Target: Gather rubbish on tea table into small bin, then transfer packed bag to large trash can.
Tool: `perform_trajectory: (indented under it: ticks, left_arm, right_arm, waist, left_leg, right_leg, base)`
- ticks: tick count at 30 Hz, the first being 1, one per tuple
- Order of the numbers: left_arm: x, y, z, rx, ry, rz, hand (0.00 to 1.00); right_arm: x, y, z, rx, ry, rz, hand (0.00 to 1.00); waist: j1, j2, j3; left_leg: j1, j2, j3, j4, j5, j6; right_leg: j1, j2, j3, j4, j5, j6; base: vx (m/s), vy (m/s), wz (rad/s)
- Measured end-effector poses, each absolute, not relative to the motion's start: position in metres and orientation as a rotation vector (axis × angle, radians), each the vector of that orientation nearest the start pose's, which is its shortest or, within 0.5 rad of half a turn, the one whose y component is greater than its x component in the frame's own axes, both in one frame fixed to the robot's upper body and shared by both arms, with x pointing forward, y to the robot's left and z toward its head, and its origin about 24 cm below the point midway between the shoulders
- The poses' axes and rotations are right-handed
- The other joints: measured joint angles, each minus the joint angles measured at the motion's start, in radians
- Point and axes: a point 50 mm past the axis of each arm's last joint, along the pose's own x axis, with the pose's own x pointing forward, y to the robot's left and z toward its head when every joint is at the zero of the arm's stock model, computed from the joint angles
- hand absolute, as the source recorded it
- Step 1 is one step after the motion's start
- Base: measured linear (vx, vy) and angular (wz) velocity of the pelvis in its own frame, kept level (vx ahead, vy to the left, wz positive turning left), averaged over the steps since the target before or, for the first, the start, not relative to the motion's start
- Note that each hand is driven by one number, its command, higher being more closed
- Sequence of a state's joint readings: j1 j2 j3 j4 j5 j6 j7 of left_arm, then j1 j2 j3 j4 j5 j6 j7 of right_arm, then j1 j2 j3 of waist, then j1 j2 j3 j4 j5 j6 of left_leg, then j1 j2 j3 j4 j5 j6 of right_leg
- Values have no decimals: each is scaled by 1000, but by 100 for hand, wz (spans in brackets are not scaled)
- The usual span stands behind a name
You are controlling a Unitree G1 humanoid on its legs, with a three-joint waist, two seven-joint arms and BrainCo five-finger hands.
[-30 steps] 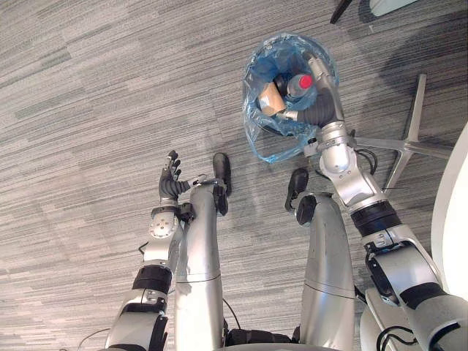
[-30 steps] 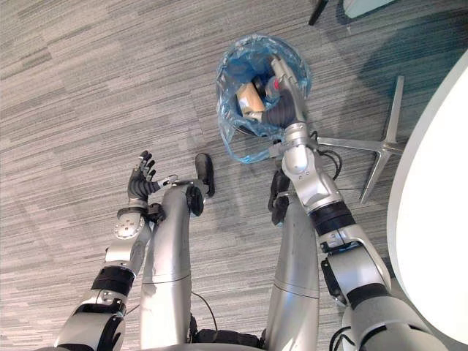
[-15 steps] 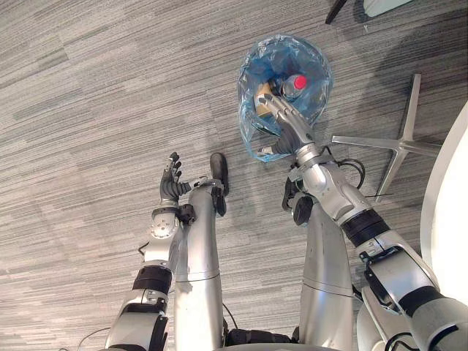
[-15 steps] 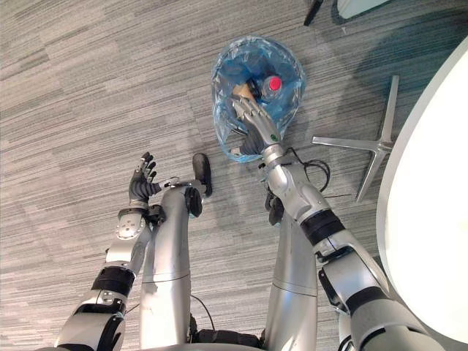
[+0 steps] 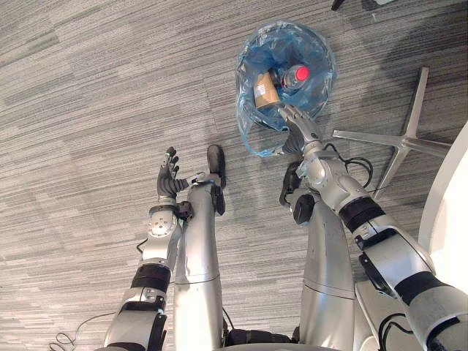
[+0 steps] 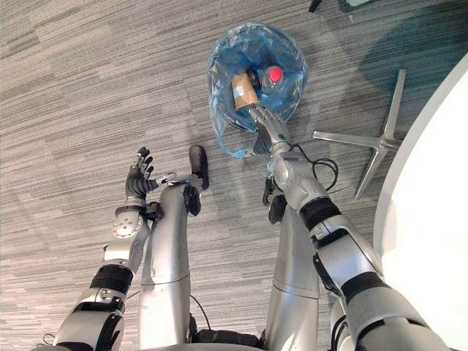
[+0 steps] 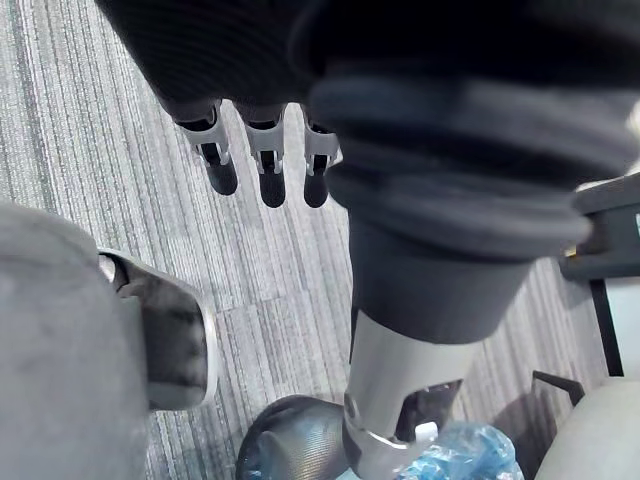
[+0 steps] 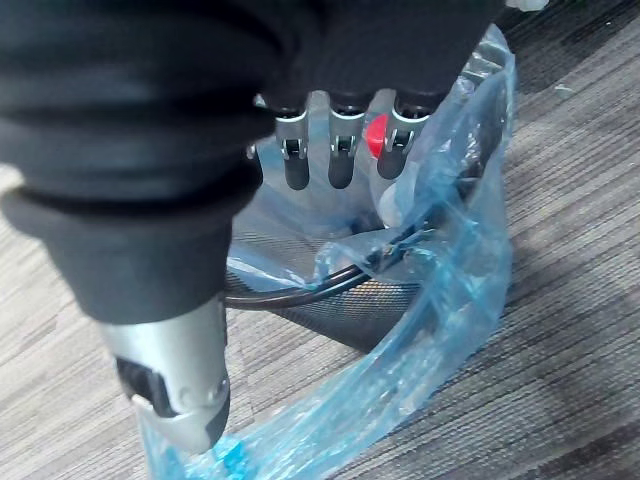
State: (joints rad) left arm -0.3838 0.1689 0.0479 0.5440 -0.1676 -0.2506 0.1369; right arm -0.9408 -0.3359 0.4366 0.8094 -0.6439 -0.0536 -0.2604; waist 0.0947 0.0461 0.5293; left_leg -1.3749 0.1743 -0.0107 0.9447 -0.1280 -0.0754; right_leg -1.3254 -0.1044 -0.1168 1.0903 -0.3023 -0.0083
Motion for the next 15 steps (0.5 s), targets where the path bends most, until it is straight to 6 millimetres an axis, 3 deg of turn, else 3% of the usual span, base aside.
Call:
perform_trajectory:
  ticks: [10,11,15]
  left_arm:
    - [326,190,58,-43,-109,170,0]
    - [326,189,58,-45,-109,170,0]
    - [327,189,59,-48,-110,169,0]
  right_arm:
    - [405,-122,159,-1236,-318,-3,0]
    - [405,-123,158,-1236,-314,-4,100]
    - [405,-119,159,-1243,-320,-2,100]
  waist:
    - [6,0,0]
    - [7,0,0]
    - [7,0,0]
  left_leg:
    - [-31,-3,-16,-1,12,-5]
    - [-31,-3,-16,-1,12,-5]
    - [-33,-5,-19,-1,12,-5]
  right_leg:
    - [-26,-3,-17,9,-3,-6]
    - [-26,-3,-17,9,-4,-6]
    - [-27,-5,-20,12,-6,-11]
  base:
    - [0,11,3]
    - [0,0,0]
    - [9,15,2]
